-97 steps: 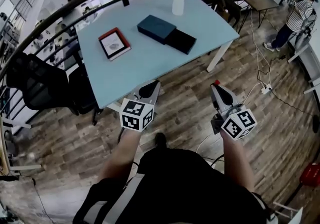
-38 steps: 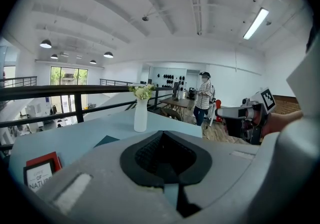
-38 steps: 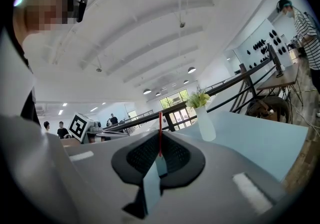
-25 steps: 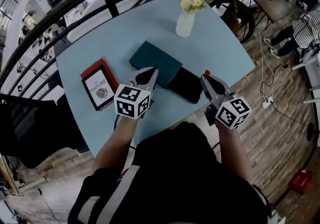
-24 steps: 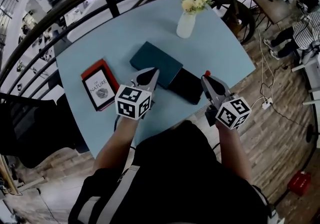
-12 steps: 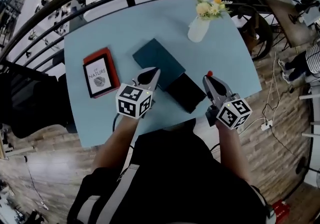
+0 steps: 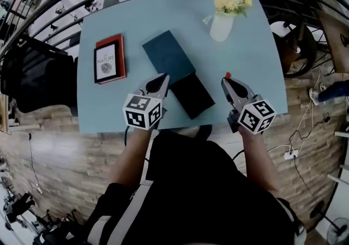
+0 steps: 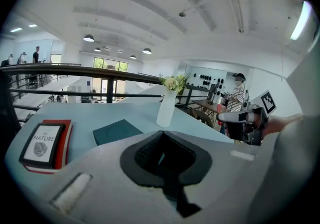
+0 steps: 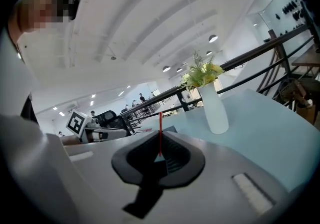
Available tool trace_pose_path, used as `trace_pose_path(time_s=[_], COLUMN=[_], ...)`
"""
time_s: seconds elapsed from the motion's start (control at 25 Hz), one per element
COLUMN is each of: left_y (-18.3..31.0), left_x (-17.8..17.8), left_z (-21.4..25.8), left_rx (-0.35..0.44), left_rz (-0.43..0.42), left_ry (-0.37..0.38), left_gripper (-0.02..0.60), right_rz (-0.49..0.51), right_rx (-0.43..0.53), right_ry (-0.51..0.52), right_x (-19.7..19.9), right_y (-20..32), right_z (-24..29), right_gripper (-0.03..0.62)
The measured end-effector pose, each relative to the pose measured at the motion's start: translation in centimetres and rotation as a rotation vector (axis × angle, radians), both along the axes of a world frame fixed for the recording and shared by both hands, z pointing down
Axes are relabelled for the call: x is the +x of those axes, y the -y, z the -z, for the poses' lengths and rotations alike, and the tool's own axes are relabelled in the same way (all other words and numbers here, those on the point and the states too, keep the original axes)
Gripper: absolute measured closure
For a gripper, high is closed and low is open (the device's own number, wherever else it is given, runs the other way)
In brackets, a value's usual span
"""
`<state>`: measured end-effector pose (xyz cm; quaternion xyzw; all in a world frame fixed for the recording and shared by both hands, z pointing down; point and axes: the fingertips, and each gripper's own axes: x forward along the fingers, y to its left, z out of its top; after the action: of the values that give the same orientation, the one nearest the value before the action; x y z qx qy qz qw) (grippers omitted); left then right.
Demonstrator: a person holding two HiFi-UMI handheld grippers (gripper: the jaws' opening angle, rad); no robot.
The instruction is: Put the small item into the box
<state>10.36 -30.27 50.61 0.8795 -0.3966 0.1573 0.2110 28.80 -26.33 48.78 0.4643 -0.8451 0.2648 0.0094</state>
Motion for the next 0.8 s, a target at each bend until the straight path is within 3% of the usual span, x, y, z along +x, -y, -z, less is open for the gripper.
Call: trace_pose_path(time_s=[0.36, 0.8], left_y=[-0.7, 0.0], left_x=[-0.7, -4.0], left_z=[-0.6, -3.1], left_rx=[-0.016, -0.058], left_rz=[0.043, 0.044], left_ry=[0.003, -0.026], left_gripper=[0.574, 0.574], right_rz=[0.138, 0.237], right_rx=[-0.043, -0.167], right_ry=[-0.025, -0.135], right_x=[-4.3, -9.6], right_y=[0.0, 0.6], right_z=[-1.1, -6.9], right_gripper=[0.58, 0.581])
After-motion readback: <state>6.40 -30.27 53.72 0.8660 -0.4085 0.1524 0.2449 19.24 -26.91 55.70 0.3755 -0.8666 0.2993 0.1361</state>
